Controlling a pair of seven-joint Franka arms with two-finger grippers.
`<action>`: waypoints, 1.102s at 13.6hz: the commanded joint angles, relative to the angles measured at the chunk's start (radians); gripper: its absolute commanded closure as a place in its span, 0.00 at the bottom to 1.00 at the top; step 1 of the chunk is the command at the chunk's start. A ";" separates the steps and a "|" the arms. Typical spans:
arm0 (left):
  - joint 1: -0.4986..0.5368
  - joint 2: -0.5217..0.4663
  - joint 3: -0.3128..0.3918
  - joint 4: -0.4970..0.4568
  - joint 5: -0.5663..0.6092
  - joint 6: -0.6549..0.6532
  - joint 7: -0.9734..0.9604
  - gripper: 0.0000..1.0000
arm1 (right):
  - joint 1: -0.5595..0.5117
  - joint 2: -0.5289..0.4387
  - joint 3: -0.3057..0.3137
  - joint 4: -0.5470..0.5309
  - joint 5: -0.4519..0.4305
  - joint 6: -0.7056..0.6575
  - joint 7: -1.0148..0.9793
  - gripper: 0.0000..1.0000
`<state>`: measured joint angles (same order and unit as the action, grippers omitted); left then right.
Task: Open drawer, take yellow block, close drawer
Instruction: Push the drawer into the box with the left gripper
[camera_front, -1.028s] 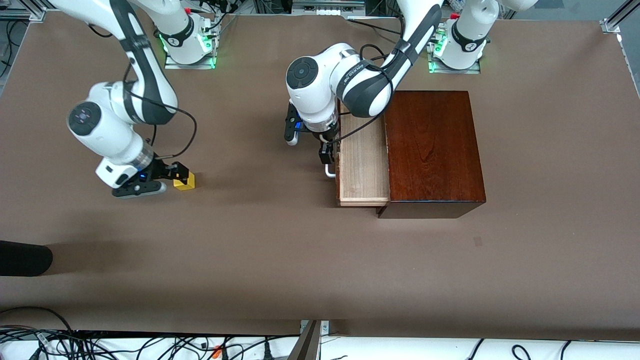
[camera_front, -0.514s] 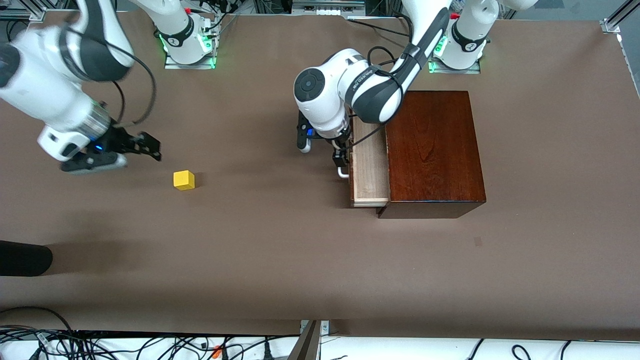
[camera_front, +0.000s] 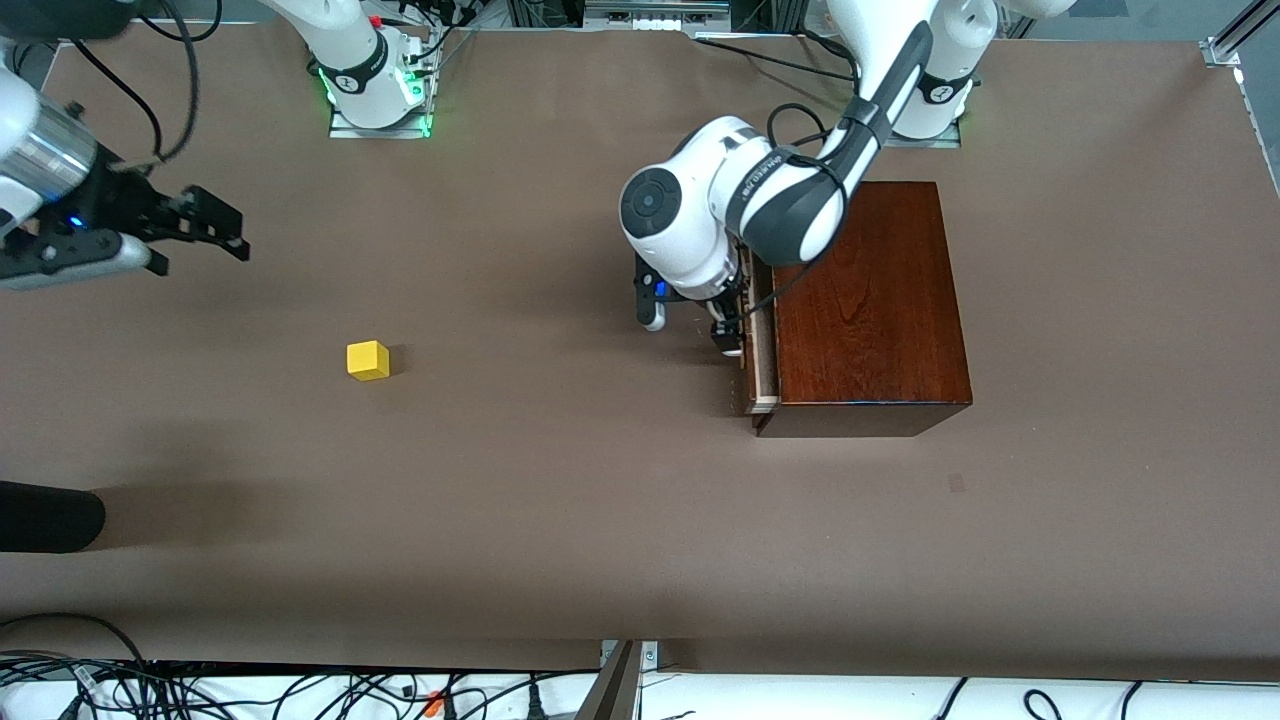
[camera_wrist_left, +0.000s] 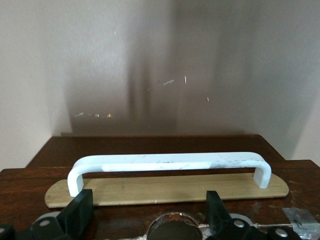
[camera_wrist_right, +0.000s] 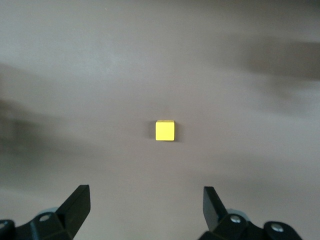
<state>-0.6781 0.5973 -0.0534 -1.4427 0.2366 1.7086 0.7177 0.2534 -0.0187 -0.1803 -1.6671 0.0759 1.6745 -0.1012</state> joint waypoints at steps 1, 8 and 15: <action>0.018 -0.021 0.003 -0.039 0.040 -0.023 0.011 0.00 | -0.006 0.022 0.012 0.050 -0.018 -0.036 0.015 0.00; 0.060 -0.027 0.003 -0.050 0.040 -0.083 0.011 0.00 | -0.013 0.028 -0.002 0.064 -0.030 -0.051 -0.004 0.00; 0.003 -0.020 -0.028 0.066 -0.039 0.040 -0.418 0.00 | -0.008 0.069 0.002 0.090 -0.090 -0.085 -0.034 0.00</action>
<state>-0.6468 0.5914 -0.0752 -1.4153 0.2253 1.7354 0.4511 0.2513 0.0389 -0.1839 -1.6171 -0.0001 1.6177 -0.1214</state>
